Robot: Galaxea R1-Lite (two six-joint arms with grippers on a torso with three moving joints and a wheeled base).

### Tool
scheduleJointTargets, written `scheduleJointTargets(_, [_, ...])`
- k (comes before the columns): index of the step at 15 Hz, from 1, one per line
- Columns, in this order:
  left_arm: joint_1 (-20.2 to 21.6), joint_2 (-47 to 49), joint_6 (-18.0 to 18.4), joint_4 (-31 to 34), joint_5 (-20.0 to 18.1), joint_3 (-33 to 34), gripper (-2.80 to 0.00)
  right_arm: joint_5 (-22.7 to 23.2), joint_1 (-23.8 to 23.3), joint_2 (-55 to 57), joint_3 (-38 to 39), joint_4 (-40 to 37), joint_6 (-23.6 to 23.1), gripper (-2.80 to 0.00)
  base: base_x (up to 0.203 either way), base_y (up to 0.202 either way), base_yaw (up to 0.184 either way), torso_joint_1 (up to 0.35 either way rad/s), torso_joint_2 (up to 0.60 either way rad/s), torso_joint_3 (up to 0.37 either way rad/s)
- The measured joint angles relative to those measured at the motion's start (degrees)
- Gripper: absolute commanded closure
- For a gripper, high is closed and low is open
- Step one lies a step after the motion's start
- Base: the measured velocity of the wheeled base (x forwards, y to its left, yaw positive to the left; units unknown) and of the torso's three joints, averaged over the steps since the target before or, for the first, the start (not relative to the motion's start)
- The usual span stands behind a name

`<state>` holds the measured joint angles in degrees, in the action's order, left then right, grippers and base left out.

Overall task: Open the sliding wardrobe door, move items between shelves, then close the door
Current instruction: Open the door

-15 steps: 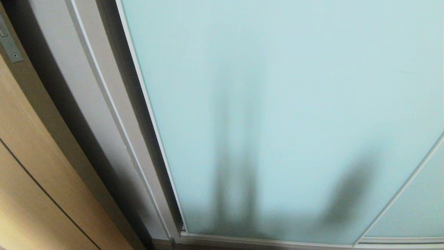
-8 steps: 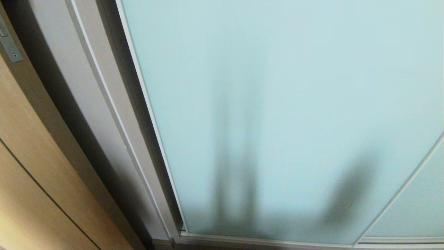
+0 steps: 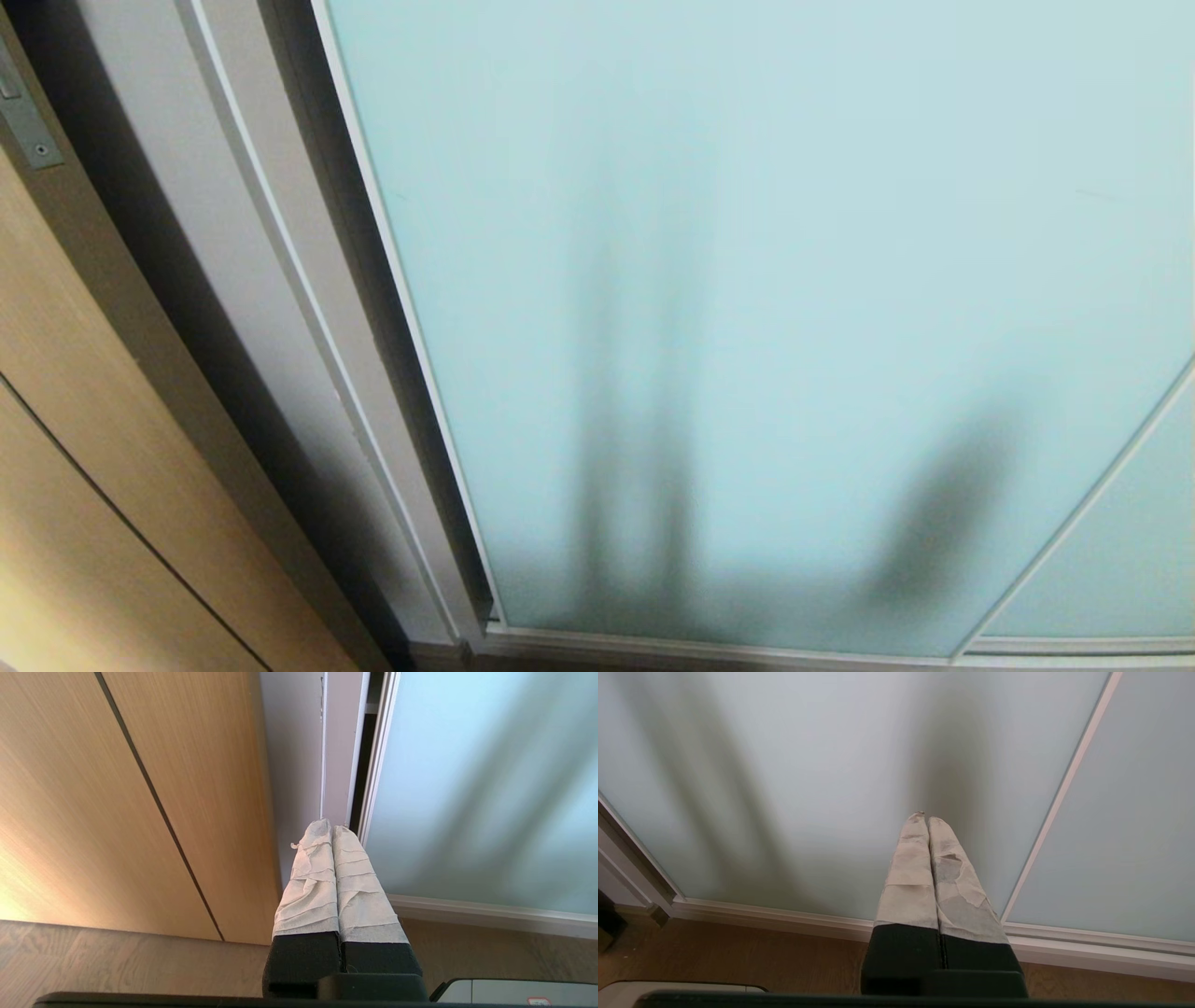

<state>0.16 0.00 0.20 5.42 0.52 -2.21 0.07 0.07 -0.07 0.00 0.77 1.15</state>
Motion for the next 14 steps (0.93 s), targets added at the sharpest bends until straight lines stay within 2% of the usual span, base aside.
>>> scheduleJointTargets(3, [0.0,0.0,0.37,-0.12,0.14,-0.68,0.0,0.0,0.0,0.0,0.0,0.0,0.01,0.0,0.0,0.0,0.0,0.0,0.0,0.0])
scheduleJointTargets(7, [0.0,2.79,1.98,-4.76,0.17,-12.38,0.0,0.0,0.0,0.0,0.0,-0.02,0.01,0.0,0.0,0.0,0.0,0.0,0.0,0.0])
scheduleJointTargets(11, [0.09,17.17,2.47,-20.53,0.33,-23.11,0.0,0.0,0.0,0.0,0.0,-0.01,0.0,0.0,0.0,0.0,0.0,0.0,0.0,0.0])
scheduleJointTargets(14, [0.09,30.08,2.33,-33.51,0.25,-26.9,0.0,0.0,0.0,0.0,0.0,0.0,0.0,0.0,0.0,0.0,0.0,0.0,0.0,0.0])
